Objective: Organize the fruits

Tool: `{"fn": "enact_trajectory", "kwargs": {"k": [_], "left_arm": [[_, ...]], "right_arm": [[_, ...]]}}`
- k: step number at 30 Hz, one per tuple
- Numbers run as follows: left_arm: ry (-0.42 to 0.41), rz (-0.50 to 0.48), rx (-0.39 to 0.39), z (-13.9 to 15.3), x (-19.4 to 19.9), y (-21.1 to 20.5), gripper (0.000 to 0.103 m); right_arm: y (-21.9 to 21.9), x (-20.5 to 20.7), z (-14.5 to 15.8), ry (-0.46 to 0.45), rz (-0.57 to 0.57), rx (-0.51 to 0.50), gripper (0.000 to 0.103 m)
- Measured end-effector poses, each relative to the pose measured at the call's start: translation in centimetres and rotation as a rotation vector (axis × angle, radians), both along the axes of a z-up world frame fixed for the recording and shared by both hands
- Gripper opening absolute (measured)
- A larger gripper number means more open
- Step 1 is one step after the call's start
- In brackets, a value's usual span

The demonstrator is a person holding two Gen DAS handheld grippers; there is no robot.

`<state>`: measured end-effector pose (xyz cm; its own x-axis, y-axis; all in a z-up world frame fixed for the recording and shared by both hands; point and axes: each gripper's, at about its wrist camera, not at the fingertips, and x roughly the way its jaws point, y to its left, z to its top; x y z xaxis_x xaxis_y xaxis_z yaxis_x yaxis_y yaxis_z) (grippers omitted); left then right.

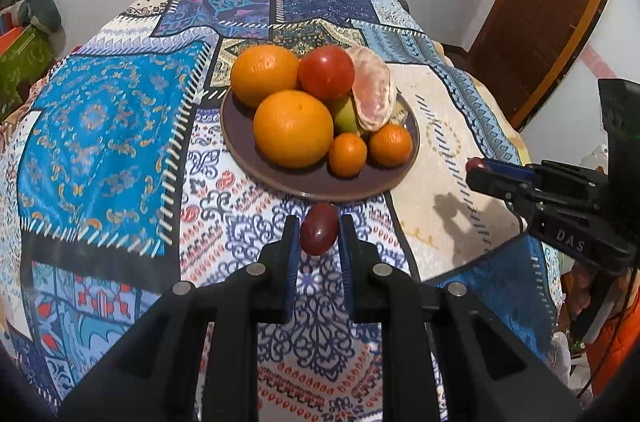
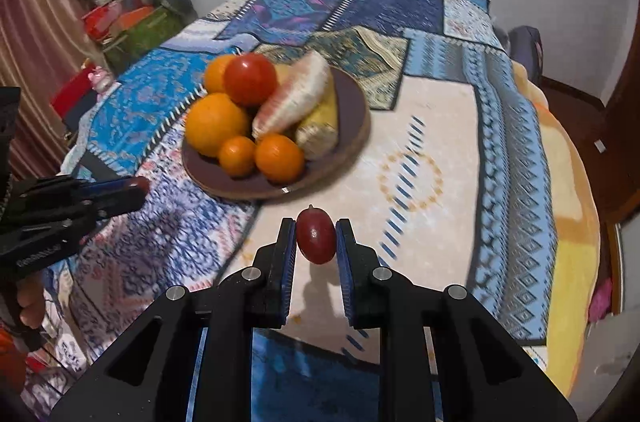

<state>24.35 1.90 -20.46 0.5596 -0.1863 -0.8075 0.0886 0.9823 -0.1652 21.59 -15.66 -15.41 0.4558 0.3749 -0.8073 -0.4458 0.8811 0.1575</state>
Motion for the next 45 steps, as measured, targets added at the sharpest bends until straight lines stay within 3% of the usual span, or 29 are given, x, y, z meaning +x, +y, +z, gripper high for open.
{"fn": "enact_trajectory", "kwargs": {"k": [22, 27, 32, 34, 40, 45], "left_arm": [[0.026, 0.019, -0.053, -2.7, 4.7, 0.7, 0.018], [0.017, 0.013, -0.024, -2.7, 4.8, 0.3, 0.019], [0.013, 0.006, -0.019, -2.7, 4.7, 0.0, 0.034], [0.014, 0.010, -0.019, -2.6, 4.5, 0.0, 0.035], [0.001, 0.030, -0.027, -1.6, 3.3, 0.6, 0.035], [-0.059, 0.040, -0.010, 1.2, 1.5, 1.0, 0.035]], "right_arm": [[1.7, 5.2, -2.1, 0.007, -0.015, 0.029, 0.018], [1.7, 5.5, -2.6, 0.013, -0.004, 0.025, 0.018], [1.6, 5.7, -2.7, 0.015, -0.002, 0.026, 0.019], [1.6, 5.7, -2.7, 0.023, -0.005, 0.023, 0.022], [1.1, 5.2, -1.7, 0.002, -0.016, 0.010, 0.027], [0.2, 3.7, 0.9, -0.037, -0.034, 0.048, 0.027]]}}
